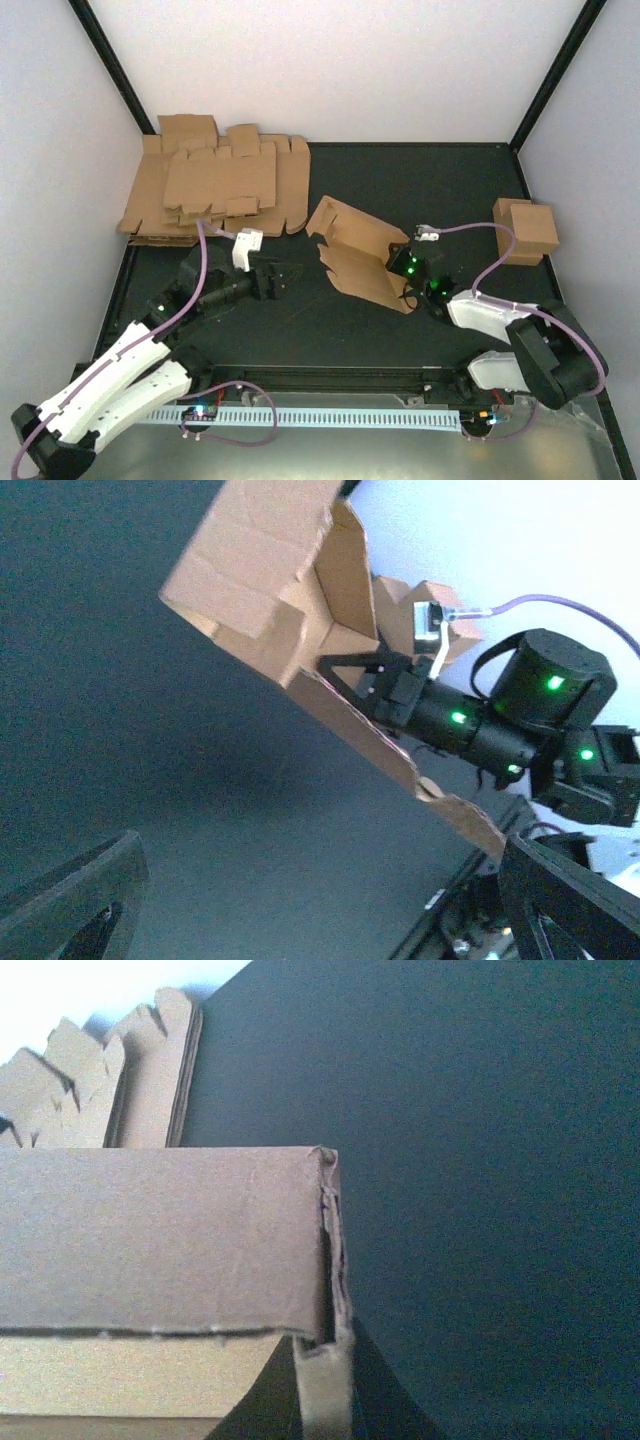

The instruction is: Fold the paper box

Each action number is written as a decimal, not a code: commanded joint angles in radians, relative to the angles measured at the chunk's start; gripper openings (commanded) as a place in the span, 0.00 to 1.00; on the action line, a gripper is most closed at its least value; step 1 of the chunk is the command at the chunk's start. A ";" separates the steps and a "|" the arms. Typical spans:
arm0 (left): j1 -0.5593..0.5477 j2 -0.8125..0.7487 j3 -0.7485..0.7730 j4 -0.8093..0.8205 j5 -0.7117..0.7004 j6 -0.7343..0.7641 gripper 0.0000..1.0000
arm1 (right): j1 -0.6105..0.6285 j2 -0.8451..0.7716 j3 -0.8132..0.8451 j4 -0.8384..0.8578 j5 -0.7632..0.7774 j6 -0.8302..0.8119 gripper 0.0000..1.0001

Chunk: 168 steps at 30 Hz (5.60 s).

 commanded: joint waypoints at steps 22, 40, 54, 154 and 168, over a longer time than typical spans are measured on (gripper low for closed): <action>-0.468 0.393 -0.022 0.573 -0.388 -0.516 0.90 | 0.080 -0.128 0.031 -0.055 0.451 0.140 0.02; -0.475 0.459 -0.025 0.611 -0.480 -0.539 0.28 | 0.108 -0.142 0.025 -0.047 0.472 0.145 0.02; -0.475 0.436 -0.026 0.530 -0.556 -0.482 0.01 | 0.109 -0.112 0.027 -0.019 0.340 0.074 0.27; -0.202 0.626 0.752 -0.974 -0.043 0.401 0.02 | -0.015 -0.395 0.374 -0.689 -0.561 -0.319 0.98; -0.204 0.721 0.846 -1.165 -0.036 0.395 0.02 | -0.044 -0.385 0.232 -0.646 -0.602 -0.309 0.98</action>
